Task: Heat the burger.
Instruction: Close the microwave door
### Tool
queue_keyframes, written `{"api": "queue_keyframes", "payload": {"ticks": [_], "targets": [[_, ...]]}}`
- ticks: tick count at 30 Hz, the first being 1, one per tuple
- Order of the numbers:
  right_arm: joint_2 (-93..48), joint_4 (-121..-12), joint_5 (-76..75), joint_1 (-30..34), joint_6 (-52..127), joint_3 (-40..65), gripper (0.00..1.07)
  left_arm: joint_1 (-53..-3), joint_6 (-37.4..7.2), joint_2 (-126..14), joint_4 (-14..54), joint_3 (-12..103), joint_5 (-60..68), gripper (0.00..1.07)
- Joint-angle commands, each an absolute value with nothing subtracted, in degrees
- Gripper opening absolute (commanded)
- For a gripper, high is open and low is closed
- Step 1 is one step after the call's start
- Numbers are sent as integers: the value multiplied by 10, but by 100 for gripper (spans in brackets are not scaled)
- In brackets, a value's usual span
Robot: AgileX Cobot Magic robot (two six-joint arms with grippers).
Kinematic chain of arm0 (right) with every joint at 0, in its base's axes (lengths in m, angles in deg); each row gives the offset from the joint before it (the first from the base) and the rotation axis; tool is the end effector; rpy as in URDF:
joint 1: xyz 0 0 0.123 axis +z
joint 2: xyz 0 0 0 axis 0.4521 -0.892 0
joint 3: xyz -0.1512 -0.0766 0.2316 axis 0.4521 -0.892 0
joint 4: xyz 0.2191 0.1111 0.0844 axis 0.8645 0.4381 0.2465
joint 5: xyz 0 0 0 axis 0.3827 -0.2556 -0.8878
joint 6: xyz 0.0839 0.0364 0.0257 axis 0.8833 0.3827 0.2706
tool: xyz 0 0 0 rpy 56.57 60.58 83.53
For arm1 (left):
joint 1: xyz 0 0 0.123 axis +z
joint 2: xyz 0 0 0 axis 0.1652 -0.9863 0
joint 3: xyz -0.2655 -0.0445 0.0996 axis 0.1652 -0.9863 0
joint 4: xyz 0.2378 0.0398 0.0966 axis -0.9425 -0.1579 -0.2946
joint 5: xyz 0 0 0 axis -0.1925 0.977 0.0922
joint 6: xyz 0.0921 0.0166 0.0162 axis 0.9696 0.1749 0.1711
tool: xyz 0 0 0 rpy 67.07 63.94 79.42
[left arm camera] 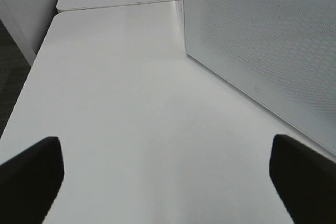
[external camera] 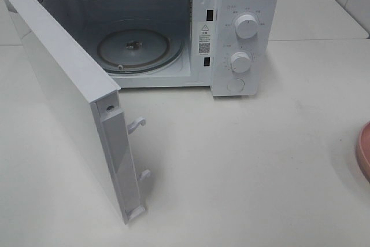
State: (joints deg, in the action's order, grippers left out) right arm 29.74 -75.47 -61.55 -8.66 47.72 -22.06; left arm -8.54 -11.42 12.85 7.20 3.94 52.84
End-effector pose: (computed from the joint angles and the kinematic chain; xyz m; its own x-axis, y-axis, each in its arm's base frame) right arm 0.0482 0.0025 0.3016 -0.5564 -0.1685 -0.8136 -0.1985 0.9778 -0.0667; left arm 0.0035 -0.0024 0.2804 -0.4381 0.1080 -0.8924 0.0565 0.9941 0.0925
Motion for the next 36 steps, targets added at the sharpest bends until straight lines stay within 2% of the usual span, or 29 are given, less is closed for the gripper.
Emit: {"api": "queue_keyframes", "payload": {"ticks": [1,7,15,36], "targets": [[355,-751,-603,-143,470,-250,76,-84,-118,139,74,38,523,100],[424,-728,-614,-199,462,-264,76,-84,-118,139,74,38,523,100],[478,-726,-614,-238,462,-264,76,-84,-118,139,74,38,523,100],[478,-725,-614,-241,462,-264,76,-84,-118,139,74,38,523,100]]}}
